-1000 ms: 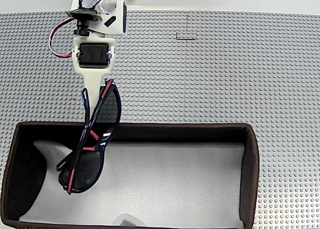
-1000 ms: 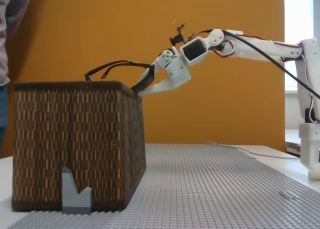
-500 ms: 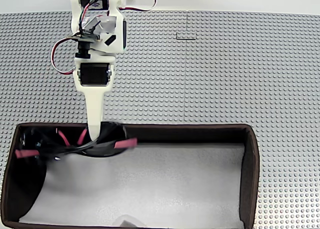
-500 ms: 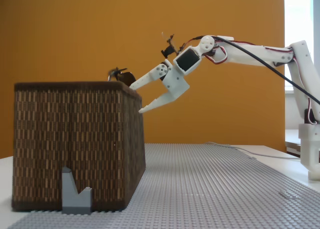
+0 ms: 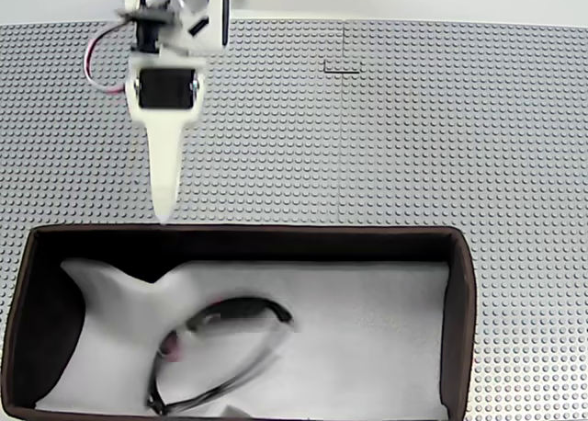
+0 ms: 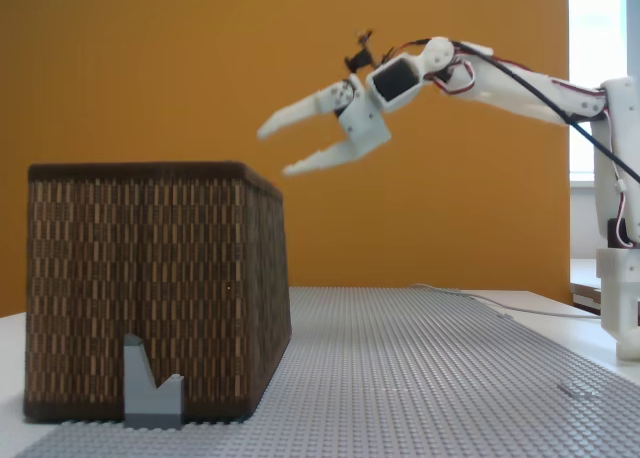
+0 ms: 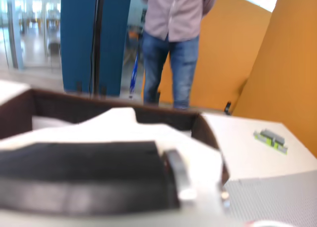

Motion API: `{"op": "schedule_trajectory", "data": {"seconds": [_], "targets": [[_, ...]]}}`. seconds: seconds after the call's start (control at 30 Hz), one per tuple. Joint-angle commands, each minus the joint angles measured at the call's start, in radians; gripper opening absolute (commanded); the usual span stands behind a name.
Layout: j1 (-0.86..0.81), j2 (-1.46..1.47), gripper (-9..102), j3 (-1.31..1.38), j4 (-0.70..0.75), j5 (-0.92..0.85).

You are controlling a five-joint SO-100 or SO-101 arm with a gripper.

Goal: Grasp a glasses and put it in the bin.

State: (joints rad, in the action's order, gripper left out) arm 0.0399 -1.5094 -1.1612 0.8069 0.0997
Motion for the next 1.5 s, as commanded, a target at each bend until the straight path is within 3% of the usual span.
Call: {"op": "schedule_trajectory", "data": {"seconds": [0.0,0.23,0.43,0.63,1.07,1.47], "targets": [[-0.002,-0.112,27,0.017,-0.081,-0.014],[-0.040,-0.296,26,-0.054,-0.161,-0.028],[0.018,-0.739,26,-0.443,0.060,-0.032],[0.077,-0.968,26,-0.713,0.072,-0.032],[0.020,-1.166,25,-0.957,0.127,-0.077],[0.031,-1.238,25,-1.002,0.140,-0.078]]}}
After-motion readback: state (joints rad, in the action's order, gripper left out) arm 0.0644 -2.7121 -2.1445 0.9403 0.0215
